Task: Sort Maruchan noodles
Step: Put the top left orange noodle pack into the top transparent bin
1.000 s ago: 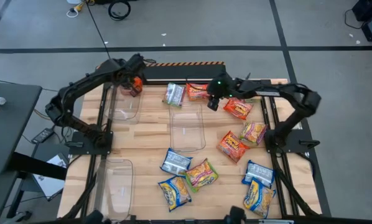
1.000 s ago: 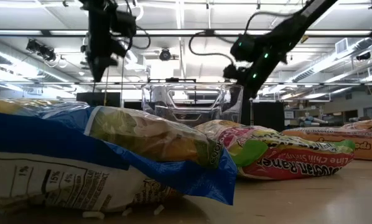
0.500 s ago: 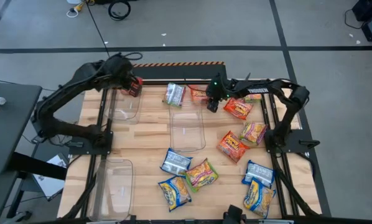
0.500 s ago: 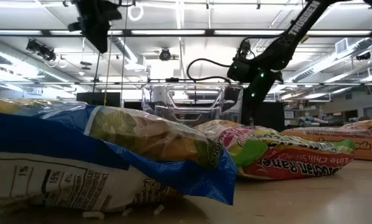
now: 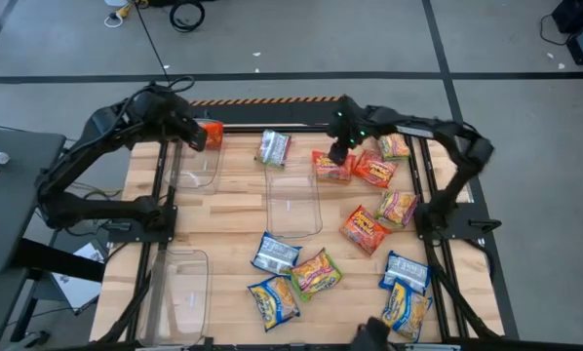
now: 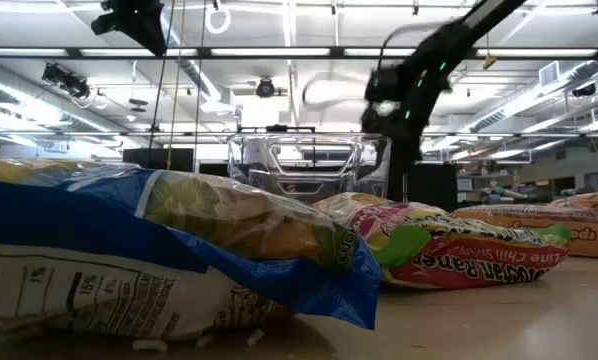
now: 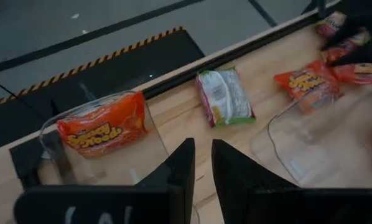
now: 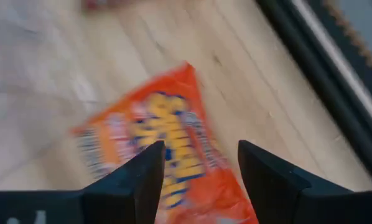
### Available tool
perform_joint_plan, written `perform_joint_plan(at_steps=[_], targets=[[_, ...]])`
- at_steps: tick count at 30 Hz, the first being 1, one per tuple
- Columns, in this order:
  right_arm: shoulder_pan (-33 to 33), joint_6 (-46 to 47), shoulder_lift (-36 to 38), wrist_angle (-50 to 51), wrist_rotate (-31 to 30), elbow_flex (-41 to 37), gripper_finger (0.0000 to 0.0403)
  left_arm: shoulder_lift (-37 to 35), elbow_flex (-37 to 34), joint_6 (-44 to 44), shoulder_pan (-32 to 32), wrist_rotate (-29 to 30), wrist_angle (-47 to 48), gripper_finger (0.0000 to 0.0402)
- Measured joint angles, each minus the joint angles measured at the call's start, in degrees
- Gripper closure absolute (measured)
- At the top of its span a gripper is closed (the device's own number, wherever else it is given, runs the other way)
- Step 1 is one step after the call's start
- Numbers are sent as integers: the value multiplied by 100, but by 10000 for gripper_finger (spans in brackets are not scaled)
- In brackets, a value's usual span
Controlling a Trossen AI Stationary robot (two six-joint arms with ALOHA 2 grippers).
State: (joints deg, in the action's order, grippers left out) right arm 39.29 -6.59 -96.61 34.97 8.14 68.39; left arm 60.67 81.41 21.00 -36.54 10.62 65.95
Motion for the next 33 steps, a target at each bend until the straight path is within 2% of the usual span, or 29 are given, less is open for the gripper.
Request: perform_joint_plan(at_steps=[5,10,14,17,20,23,27,31,33], targets=[[343,-125,-1020,355,524,548,168,-21,-2,60,293,-330,-32,342],[512,-254,-1500,455,927,891,138,-108,-2,204,875,-367,-9,342],[549,-197,-1723,545,1053,947,139,-162,-2,615,1362,-362,-19,342],[539,-49,-1817,573,1145,960,155,-209,-4,848,1629,51,-180,342],[475,149,-1835,600,1228,956,177,-273,-4,875,1838,468,-667,342],[401,190,-1797,596,1149,947,213,-271,-4,721,1957,405,-1201,342],[327,190,-1789,577,1145,947,283,-271,-4,534,2051,300,-1569,342],[216,35,-1716,570,1060,929,374,-269,-4,534,2118,301,-1878,342],[133,-128,-1550,592,863,913,392,-269,-4,534,2148,305,-1976,342]])
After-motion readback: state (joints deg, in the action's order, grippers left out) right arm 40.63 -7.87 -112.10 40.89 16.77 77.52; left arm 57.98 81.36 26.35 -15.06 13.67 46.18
